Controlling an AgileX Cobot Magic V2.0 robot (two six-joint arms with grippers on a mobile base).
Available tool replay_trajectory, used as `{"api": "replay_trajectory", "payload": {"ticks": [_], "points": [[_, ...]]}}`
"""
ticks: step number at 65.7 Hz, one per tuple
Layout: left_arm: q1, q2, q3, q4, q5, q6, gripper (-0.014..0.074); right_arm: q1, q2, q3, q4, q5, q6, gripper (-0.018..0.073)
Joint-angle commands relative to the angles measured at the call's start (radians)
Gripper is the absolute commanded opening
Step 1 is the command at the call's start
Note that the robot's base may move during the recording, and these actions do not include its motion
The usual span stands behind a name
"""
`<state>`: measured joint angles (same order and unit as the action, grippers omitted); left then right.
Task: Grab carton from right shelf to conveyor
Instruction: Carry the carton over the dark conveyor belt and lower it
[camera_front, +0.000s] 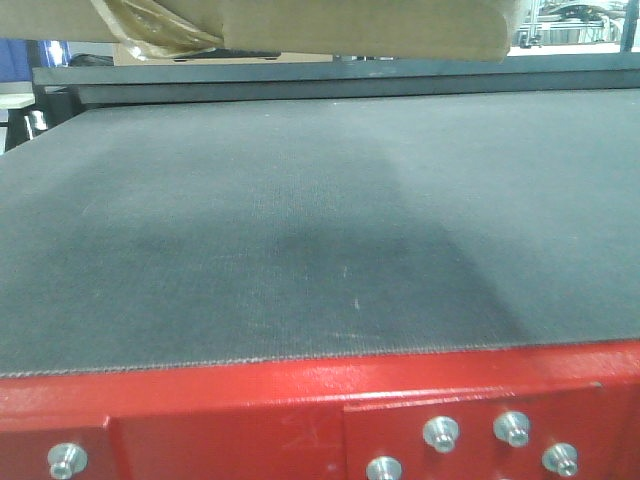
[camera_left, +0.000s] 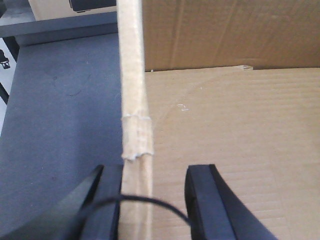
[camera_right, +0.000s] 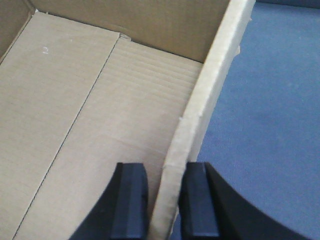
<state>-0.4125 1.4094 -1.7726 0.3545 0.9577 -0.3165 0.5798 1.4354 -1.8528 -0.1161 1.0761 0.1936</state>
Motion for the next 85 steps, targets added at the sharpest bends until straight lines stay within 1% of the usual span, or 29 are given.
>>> {"api": "replay_trajectory", "payload": {"ticks": [1, 85], "points": [[-0.019, -0.006, -0.004, -0.076, -0.067, 0.018, -0.0006, 0.014, -0.011, -0.007, 0.103, -0.127, -0.026, -0.0069], [-0.019, -0.006, -0.004, -0.079, -0.067, 0.018, -0.0006, 0.014, -0.011, -0.007, 0.103, -0.127, -0.026, -0.0069]]}}
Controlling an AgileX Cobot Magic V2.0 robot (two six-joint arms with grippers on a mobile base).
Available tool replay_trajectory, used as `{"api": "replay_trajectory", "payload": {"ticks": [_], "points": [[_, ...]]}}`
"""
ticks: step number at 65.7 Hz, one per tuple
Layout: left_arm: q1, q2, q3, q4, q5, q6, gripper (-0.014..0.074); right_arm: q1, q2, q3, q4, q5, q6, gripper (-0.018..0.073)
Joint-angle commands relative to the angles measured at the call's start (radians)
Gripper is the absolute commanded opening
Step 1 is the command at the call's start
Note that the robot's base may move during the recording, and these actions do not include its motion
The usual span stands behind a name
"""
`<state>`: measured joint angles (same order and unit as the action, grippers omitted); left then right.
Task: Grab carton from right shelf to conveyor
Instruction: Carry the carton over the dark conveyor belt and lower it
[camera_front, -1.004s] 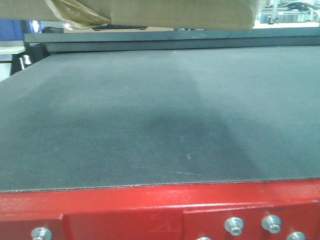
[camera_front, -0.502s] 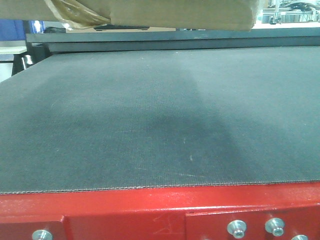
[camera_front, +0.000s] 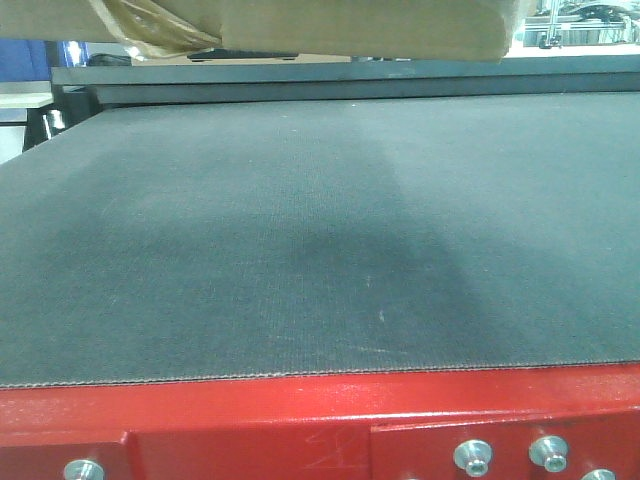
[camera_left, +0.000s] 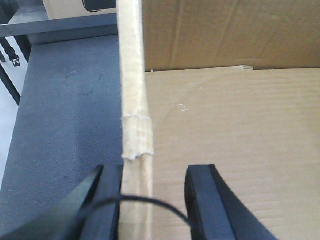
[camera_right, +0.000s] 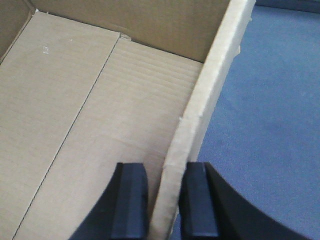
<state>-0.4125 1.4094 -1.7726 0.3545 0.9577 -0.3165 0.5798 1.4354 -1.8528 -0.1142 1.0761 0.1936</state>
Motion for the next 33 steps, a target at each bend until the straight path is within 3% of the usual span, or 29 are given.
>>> {"api": "replay_trajectory", "payload": {"ticks": [1, 20, 33], "points": [[-0.019, -0.006, -0.004, -0.079, -0.067, 0.018, -0.0006, 0.014, -0.011, -0.007, 0.101, -0.127, -0.026, -0.0069], [-0.019, 0.000, -0.006, -0.116, -0.033, 0.018, -0.0006, 0.006, 0.000, -0.007, 0.114, -0.103, -0.026, -0.0069], [-0.019, 0.055, -0.006, -0.125, 0.026, 0.018, -0.0006, -0.064, 0.086, -0.007, 0.114, -0.049, -0.026, -0.0069]]}}
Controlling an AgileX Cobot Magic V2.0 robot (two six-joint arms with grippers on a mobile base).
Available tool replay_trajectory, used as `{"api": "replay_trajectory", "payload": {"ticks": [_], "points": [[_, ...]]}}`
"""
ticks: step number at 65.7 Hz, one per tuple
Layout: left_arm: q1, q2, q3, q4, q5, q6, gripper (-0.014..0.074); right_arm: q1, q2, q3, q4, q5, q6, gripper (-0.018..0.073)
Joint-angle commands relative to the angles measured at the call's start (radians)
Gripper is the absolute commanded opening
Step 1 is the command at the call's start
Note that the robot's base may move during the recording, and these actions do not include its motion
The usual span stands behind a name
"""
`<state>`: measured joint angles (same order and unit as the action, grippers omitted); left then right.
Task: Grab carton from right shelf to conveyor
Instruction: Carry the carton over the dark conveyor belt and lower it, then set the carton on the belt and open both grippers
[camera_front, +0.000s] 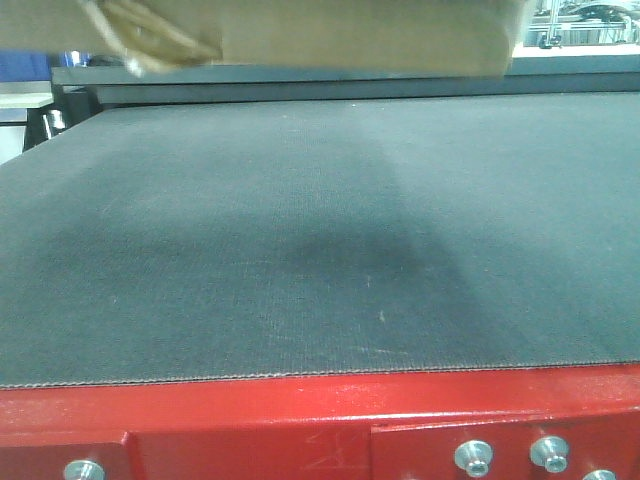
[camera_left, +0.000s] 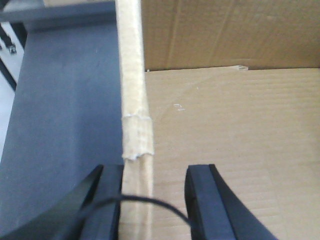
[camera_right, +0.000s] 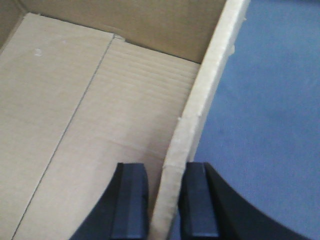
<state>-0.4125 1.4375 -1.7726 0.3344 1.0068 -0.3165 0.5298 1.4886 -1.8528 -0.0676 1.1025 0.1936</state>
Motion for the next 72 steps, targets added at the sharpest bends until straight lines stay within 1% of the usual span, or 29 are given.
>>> {"api": "replay_trajectory", "payload": {"ticks": [1, 4, 7, 12, 18, 26, 34, 37, 39, 42, 43, 46, 47, 49, 50, 51, 52, 53, 57, 59, 72], "points": [[-0.019, 0.033, -0.006, -0.105, -0.021, 0.018, -0.0006, -0.020, 0.041, -0.007, 0.068, -0.073, -0.026, -0.0069], [-0.019, 0.051, -0.006, -0.109, -0.015, 0.013, -0.0006, -0.037, 0.068, -0.007, 0.068, -0.073, -0.026, -0.0069], [-0.016, 0.072, -0.006, -0.109, -0.004, -0.010, -0.0006, -0.054, 0.095, -0.007, 0.068, -0.073, -0.026, -0.0069], [-0.001, 0.111, -0.006, -0.137, -0.001, -0.026, -0.0006, -0.078, 0.134, -0.007, 0.068, -0.077, -0.026, -0.0069], [0.022, 0.153, -0.006, -0.177, -0.003, -0.026, -0.0006, -0.103, 0.181, -0.007, 0.068, -0.085, -0.036, -0.0069], [0.053, 0.208, -0.006, -0.229, -0.003, -0.026, -0.0006, -0.122, 0.236, -0.007, 0.068, -0.100, -0.046, -0.0069], [0.059, 0.247, -0.006, -0.238, -0.003, -0.026, -0.0004, -0.127, 0.272, -0.007, 0.068, -0.100, -0.046, -0.0069], [0.059, 0.260, -0.006, -0.238, -0.003, -0.026, 0.0015, -0.127, 0.280, -0.007, 0.068, -0.100, -0.046, -0.0056], [0.059, 0.266, -0.006, -0.238, -0.003, -0.026, 0.0038, -0.127, 0.285, -0.007, 0.068, -0.100, -0.046, -0.0026], [0.059, 0.272, -0.006, -0.241, -0.005, -0.026, 0.0092, -0.127, 0.287, -0.007, 0.068, -0.098, -0.046, 0.0069], [0.059, 0.273, -0.006, -0.241, -0.005, -0.026, 0.0127, -0.127, 0.287, -0.007, 0.068, -0.098, -0.046, 0.0105], [0.059, 0.275, -0.006, -0.241, -0.011, -0.026, 0.0209, -0.127, 0.287, -0.007, 0.068, -0.101, -0.046, 0.0234], [0.059, 0.275, -0.006, -0.243, -0.016, -0.026, 0.0239, -0.127, 0.287, -0.007, 0.068, -0.103, -0.046, 0.0304], [0.059, 0.275, -0.006, -0.243, -0.023, -0.026, 0.0302, -0.127, 0.287, -0.007, 0.068, -0.105, -0.046, 0.0398], [0.059, 0.275, -0.006, -0.243, -0.025, -0.026, 0.0351, -0.127, 0.287, -0.007, 0.060, -0.105, -0.046, 0.0421], [0.059, 0.275, -0.006, -0.243, -0.027, -0.026, 0.0367, -0.127, 0.287, -0.007, 0.060, -0.105, -0.046, 0.0467], [0.059, 0.275, -0.006, -0.243, -0.030, -0.026, 0.0400, -0.127, 0.287, -0.007, 0.054, -0.105, -0.046, 0.0530], [0.059, 0.275, -0.006, -0.243, -0.030, -0.026, 0.0431, -0.127, 0.287, -0.007, 0.051, -0.105, -0.046, 0.0569], [0.059, 0.275, -0.008, -0.243, -0.037, -0.026, 0.0572, -0.127, 0.285, -0.007, 0.045, -0.105, -0.046, 0.0570], [0.059, 0.275, -0.008, -0.243, -0.037, -0.026, 0.0615, -0.127, 0.282, -0.007, 0.045, -0.105, -0.046, 0.0570], [0.059, 0.245, -0.008, -0.245, -0.037, -0.026, 0.0601, -0.127, 0.252, -0.009, 0.043, -0.107, -0.046, 0.0570]]}}
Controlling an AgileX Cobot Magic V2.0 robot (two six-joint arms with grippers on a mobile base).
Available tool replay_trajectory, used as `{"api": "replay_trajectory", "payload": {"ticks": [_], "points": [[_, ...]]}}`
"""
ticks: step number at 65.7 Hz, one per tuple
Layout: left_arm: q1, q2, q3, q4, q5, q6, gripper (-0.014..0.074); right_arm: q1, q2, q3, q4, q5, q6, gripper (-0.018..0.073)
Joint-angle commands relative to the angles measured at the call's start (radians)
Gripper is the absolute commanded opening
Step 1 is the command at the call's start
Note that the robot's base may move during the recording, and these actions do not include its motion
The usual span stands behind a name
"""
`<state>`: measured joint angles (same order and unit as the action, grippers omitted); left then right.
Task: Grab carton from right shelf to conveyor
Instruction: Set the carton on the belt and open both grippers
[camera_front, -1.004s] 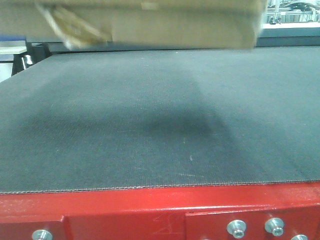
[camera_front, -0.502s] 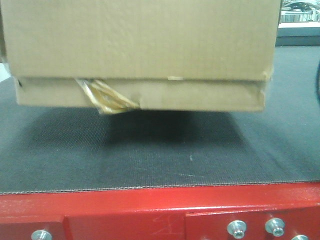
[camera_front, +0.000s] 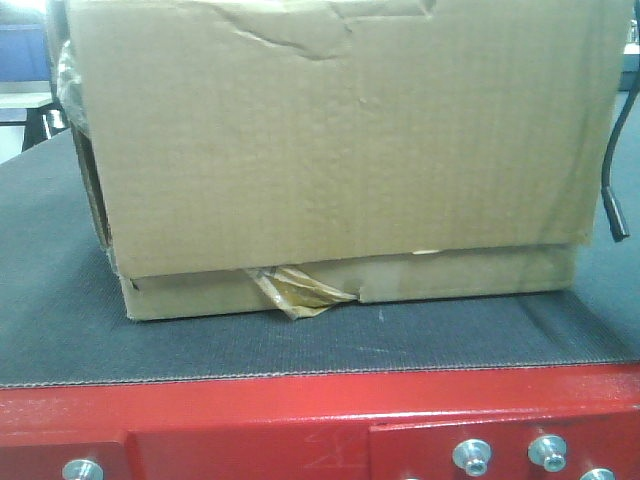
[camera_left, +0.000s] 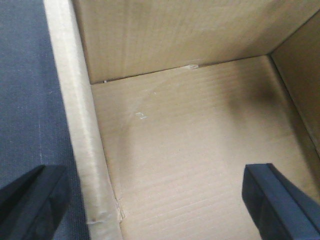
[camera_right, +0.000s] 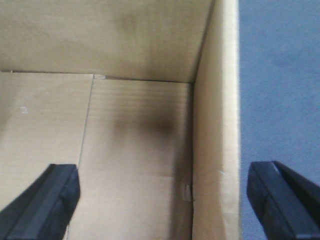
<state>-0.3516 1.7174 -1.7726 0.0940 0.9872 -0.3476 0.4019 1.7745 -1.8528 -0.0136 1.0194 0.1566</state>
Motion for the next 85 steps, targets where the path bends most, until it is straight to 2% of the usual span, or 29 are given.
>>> {"api": "replay_trajectory", "payload": {"ticks": [1, 11, 17, 21, 25, 30, 35, 41, 52, 72, 85], "points": [[-0.002, -0.039, -0.008, -0.002, -0.017, 0.005, 0.0601, 0.001, -0.039, -0.009, -0.011, -0.024, -0.009, 0.0570], [0.000, -0.121, -0.008, 0.063, 0.000, 0.005, 0.0591, -0.004, -0.105, -0.009, -0.011, -0.006, -0.009, 0.0563], [0.000, -0.180, -0.006, 0.143, 0.048, 0.007, 0.0528, -0.009, -0.157, -0.009, -0.013, 0.013, -0.011, 0.0474], [0.000, -0.218, 0.005, 0.190, 0.070, 0.007, 0.0428, -0.017, -0.196, -0.009, -0.015, 0.027, -0.020, 0.0370], [0.009, -0.266, 0.028, 0.235, 0.078, 0.010, 0.0295, -0.028, -0.230, -0.009, -0.019, 0.045, -0.038, 0.0216], [0.032, -0.332, 0.072, 0.242, 0.062, 0.034, 0.0114, -0.053, -0.278, 0.003, -0.027, 0.068, -0.042, 0.0017], [0.058, -0.405, 0.139, 0.242, 0.024, 0.038, -0.0044, -0.081, -0.326, 0.042, -0.044, 0.077, -0.042, -0.0083], [0.088, -0.495, 0.242, 0.240, -0.051, 0.041, 0.0006, -0.117, -0.391, 0.133, -0.069, 0.057, -0.042, -0.0066], [0.110, -0.661, 0.477, 0.233, -0.181, 0.041, 0.0002, -0.166, -0.525, 0.339, -0.070, -0.032, -0.042, -0.0068], [0.110, -0.951, 0.924, 0.187, -0.459, 0.022, 0.0002, -0.171, -0.836, 0.850, -0.070, -0.329, -0.042, -0.0068], [0.110, -1.166, 1.136, 0.164, -0.554, 0.022, 0.0002, -0.171, -1.080, 1.153, -0.073, -0.489, -0.042, -0.0068]]}}
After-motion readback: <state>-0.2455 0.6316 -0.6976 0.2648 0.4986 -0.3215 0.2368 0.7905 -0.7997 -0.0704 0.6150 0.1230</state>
